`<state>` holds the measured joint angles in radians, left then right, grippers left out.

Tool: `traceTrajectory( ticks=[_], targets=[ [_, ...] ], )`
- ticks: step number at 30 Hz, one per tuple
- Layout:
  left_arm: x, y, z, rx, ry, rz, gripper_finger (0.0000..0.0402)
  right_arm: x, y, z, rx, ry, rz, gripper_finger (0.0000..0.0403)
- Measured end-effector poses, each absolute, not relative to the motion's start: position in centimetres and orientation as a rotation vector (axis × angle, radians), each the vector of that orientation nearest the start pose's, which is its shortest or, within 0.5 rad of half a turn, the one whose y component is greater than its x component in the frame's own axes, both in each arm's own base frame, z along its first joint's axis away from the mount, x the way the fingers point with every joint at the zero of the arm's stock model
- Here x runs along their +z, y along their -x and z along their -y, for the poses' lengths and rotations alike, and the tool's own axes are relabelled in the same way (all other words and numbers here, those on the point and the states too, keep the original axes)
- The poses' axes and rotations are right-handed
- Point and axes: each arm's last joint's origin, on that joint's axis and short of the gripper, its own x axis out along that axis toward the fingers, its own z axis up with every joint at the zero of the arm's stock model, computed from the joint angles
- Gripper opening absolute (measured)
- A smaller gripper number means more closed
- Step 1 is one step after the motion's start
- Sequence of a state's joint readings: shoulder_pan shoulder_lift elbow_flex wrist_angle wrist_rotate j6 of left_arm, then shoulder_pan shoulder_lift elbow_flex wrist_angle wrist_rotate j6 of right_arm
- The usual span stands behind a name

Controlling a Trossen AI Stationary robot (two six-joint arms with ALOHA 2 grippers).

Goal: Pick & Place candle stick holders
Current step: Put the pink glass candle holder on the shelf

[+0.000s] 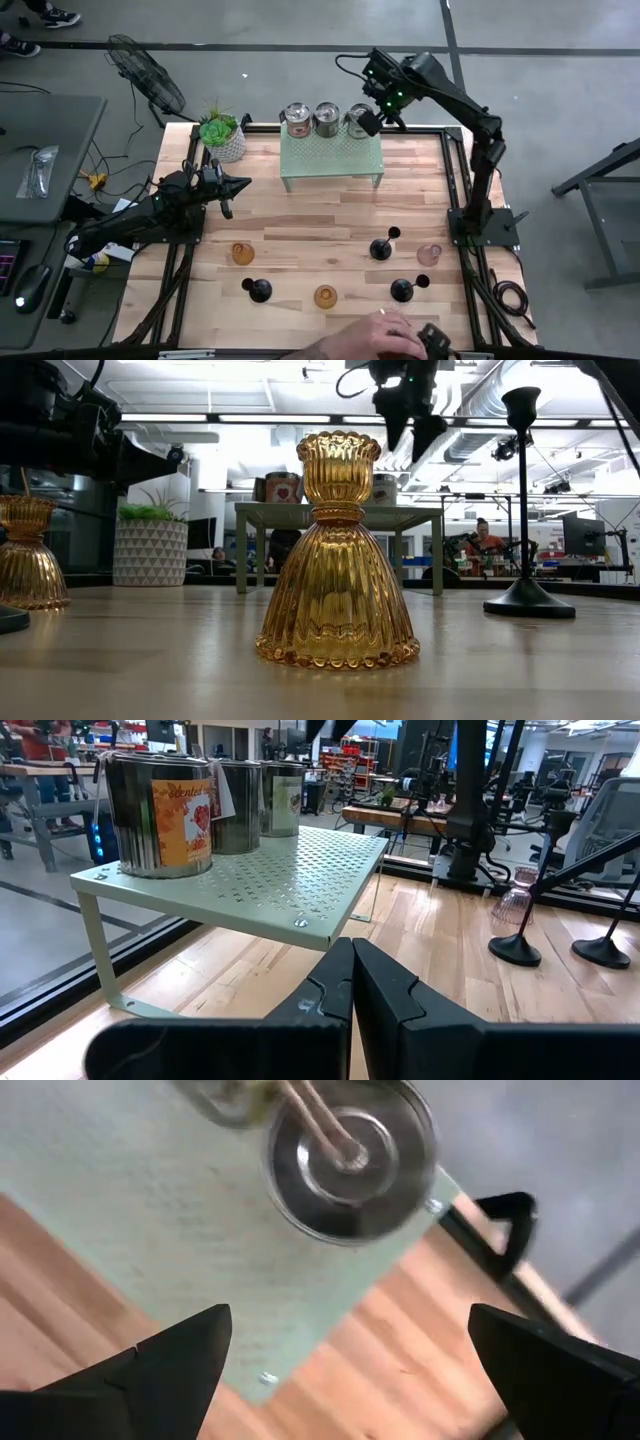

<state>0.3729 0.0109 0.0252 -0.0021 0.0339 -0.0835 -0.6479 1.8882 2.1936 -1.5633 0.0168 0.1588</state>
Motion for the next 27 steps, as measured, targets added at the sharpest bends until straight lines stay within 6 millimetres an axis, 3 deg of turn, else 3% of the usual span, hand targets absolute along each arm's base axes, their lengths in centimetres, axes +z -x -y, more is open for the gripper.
traceTrajectory(
  ticks=[7,15,27],
  targets=[
    [17.1,-9.1,-3.4,0.338,0.08,0.026,0.0,38.3,-24.7,18.4,-0.705,-0.586,-1.231,0.04],
    [17.1,-9.1,-3.4,0.338,0.08,0.026,0.0,36.6,-20.8,13.9,-0.714,-0.62,-1.24,0.04],
    [17.1,-9.1,-3.4,0.337,0.08,0.026,0.0,33.7,-15.9,6.3,-0.491,-0.445,-1.308,0.04]
  ],
)
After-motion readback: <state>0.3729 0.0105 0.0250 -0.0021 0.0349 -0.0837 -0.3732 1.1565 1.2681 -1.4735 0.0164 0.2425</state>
